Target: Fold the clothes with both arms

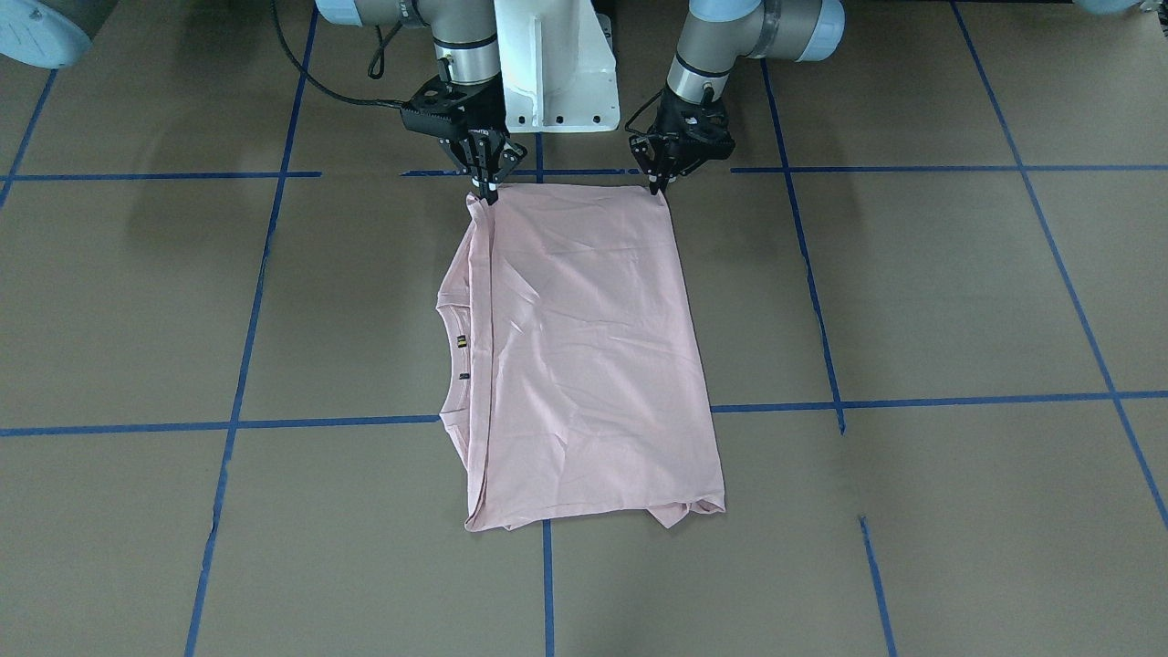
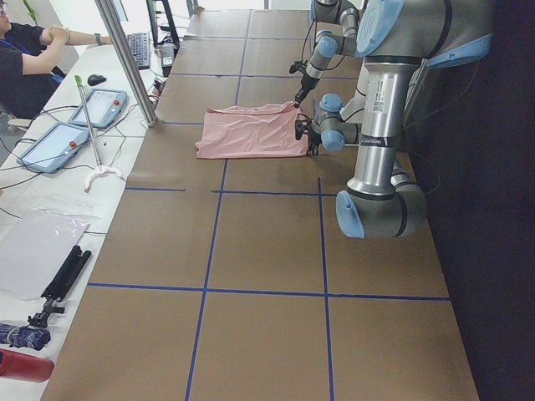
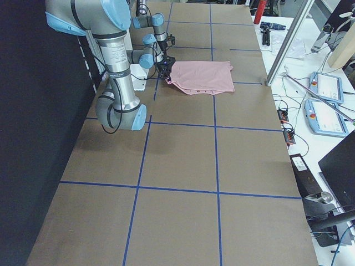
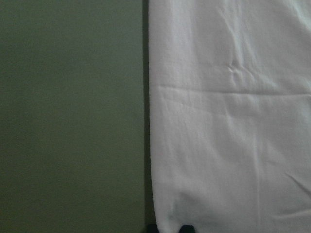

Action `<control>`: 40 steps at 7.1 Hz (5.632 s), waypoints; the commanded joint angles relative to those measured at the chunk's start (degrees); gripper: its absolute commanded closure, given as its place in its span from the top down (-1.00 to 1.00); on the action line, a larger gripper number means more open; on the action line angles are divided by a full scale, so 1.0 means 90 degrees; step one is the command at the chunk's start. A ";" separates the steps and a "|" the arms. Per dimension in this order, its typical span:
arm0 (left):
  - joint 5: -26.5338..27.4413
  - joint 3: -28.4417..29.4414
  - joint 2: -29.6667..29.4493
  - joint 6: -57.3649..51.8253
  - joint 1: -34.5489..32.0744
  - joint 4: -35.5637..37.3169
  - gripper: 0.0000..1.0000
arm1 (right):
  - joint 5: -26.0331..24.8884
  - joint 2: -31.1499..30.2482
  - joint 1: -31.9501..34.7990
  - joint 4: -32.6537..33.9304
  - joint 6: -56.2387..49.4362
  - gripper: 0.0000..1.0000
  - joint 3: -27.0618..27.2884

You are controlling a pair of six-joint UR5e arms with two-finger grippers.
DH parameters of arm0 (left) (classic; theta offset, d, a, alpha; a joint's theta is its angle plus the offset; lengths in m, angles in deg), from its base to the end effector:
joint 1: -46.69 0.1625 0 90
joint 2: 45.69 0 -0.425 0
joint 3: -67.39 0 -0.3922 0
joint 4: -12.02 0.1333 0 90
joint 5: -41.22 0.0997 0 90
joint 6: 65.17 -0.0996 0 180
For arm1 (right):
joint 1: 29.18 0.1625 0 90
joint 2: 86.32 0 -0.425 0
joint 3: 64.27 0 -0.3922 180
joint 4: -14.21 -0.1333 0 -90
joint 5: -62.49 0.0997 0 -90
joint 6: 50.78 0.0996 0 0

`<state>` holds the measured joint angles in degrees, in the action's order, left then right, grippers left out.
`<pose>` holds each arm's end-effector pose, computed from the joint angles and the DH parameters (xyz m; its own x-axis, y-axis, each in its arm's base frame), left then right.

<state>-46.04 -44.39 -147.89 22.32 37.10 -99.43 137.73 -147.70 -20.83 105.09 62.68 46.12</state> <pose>0.5228 -0.2283 0.3331 0.5679 -0.0516 -0.8215 0.1805 0.9815 0.0632 -0.5697 -0.2440 0.2296 0.4751 0.4588 0.7508 -0.5639 0.8138 -0.1405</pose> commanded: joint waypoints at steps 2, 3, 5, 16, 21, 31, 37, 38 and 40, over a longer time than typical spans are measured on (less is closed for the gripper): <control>-0.0060 -0.0293 0.0018 -0.0082 -0.0009 0.0029 -1.00 | -0.0001 -0.0065 0.0010 0.0000 0.0000 -1.00 0.0000; -0.0070 -0.0759 0.0008 -0.0373 -0.0038 0.0300 -1.00 | -0.0001 -0.0075 0.0019 0.0000 -0.0010 -1.00 0.0048; -0.0720 -0.2289 -0.0118 -0.0561 -0.0096 0.1877 -1.00 | -0.0011 -0.0299 -0.0029 0.0726 0.0000 -1.00 0.1126; -0.1076 -0.0728 -0.1408 -0.2405 -0.2125 0.2474 -1.00 | 0.0369 0.1376 0.1443 0.0957 -0.1054 -1.00 -0.0531; -0.1086 0.2014 -0.1662 -0.3739 -0.3374 0.0202 0.67 | 0.1237 0.2899 0.2800 -0.1647 -0.2397 0.94 -0.4747; -0.1760 0.1299 -0.1323 -0.4873 -0.3826 0.0029 1.00 | 0.3169 0.2381 0.3884 -0.0451 -0.4517 1.00 -0.3600; -0.3020 0.0798 -0.0082 -1.0034 -0.6848 0.1054 1.00 | 0.5162 -0.1154 0.6917 0.0371 -1.0689 1.00 -0.1025; -0.3136 0.0847 0.0239 -1.0933 -0.7425 0.1055 1.00 | 0.5358 -0.1613 0.7600 0.0391 -1.1873 1.00 -0.1083; -0.3837 0.1556 0.0545 -1.2479 -0.8616 0.1045 1.00 | 0.5612 -0.2212 0.8686 0.0381 -1.3674 1.00 -0.1569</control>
<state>-77.29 -34.23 -144.38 -82.07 -34.01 -90.01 186.53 -164.41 51.34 108.56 -50.81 34.76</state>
